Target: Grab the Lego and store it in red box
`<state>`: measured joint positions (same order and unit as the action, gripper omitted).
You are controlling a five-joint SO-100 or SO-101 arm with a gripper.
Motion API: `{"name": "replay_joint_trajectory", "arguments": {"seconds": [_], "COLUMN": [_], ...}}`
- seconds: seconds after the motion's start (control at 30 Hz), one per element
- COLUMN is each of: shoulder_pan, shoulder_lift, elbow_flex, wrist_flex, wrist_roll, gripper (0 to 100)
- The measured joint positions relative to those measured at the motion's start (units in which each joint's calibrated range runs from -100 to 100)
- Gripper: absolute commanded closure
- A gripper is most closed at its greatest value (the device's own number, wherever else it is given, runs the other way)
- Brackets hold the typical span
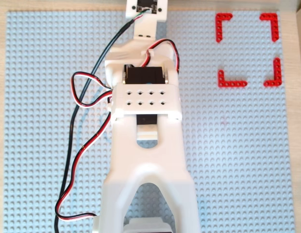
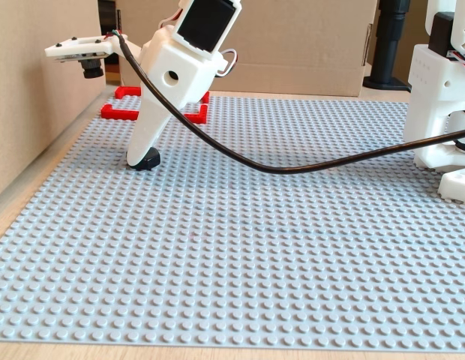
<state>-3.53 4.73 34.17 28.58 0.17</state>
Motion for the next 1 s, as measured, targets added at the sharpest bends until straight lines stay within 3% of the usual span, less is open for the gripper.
{"name": "replay_joint_trajectory", "arguments": {"seconds": [0.53,1.0], "shoulder_pan": [0.1,5.0], "shoulder_lift": [-0.6,-24.5], "elbow_flex": [-1.6,-2.1], "wrist_flex": [2.4,13.6], "wrist_roll": [0.0,0.0], "gripper": [91,91]}}
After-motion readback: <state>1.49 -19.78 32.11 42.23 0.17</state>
